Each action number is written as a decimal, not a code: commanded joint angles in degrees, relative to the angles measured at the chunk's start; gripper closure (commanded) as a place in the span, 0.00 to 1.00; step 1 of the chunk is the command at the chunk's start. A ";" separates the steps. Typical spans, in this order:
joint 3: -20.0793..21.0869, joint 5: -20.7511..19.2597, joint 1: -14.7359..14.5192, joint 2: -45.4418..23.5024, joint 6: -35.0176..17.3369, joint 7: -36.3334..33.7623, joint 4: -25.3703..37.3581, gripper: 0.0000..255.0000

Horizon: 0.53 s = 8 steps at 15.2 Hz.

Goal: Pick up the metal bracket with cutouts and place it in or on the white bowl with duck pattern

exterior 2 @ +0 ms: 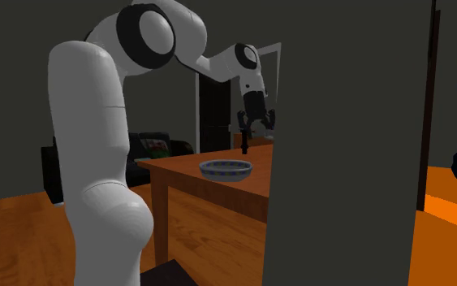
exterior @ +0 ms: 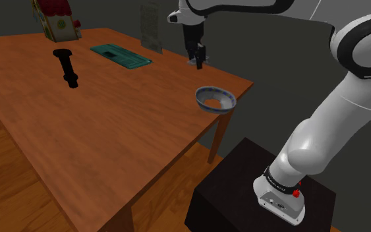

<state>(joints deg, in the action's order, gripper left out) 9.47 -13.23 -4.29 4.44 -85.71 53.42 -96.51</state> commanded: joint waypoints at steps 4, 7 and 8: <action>0.80 2.11 -1.16 10.72 0.30 -1.57 -10.64 1.00; 1.31 3.45 -2.07 16.90 1.29 -2.41 -15.95 1.00; 1.51 3.91 -2.40 18.92 1.75 -2.70 -17.55 1.00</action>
<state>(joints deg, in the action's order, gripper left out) 10.88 -9.81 -6.37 20.94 -84.21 50.96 -111.85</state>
